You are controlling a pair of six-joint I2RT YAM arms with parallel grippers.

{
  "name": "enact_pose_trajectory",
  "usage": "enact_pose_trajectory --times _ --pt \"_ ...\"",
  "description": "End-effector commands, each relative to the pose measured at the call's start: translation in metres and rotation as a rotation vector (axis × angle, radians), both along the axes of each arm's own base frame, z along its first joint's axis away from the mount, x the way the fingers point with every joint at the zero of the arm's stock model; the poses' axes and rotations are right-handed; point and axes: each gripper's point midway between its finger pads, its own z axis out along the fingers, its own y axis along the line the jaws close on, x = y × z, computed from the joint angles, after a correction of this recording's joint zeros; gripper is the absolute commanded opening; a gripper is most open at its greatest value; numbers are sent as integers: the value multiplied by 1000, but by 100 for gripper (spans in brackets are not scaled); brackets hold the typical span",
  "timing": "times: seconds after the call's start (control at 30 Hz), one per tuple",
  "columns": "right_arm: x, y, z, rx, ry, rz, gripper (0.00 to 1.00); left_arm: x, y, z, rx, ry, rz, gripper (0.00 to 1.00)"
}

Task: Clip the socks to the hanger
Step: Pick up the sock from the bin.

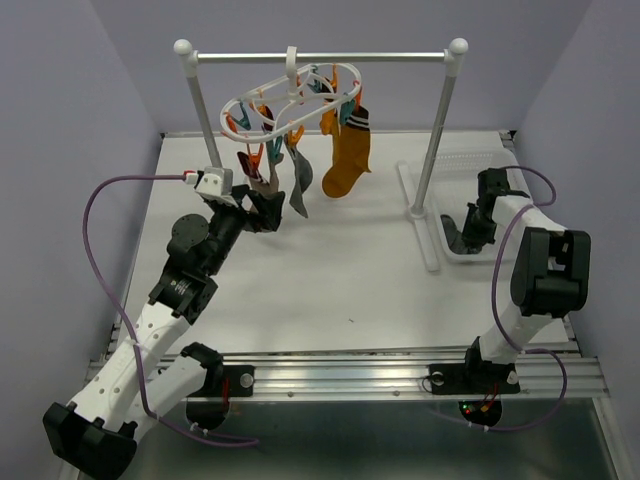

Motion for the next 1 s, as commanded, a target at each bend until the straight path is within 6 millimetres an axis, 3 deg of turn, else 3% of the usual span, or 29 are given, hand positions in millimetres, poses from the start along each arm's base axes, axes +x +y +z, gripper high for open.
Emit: enact_pose_trajectory --times 0.0,0.17,0.3,0.5,0.63,0.8,0.93,0.97 --pt "34 -10 58 -53 -208 -23 1 -13 -9 53 -44 -152 -74 99" --pt "45 -11 134 -77 -415 -21 1 -19 -32 55 0 -178 -208 99" --pt "40 11 177 2 -541 67 1 -30 -54 54 43 -205 -351 99" --pt "20 75 240 233 -733 348 1 -37 -78 50 96 -229 -467 99" --pt "-17 133 292 428 -887 678 1 -47 -95 50 125 -269 -561 99" --pt "-53 173 332 626 -991 935 1 -56 -115 50 146 -299 -660 99" --pt "-73 191 335 737 -985 1080 1 -72 -135 48 199 -358 -773 99" --pt "-74 194 335 740 -984 1098 1 -77 -141 57 190 -379 -799 99"
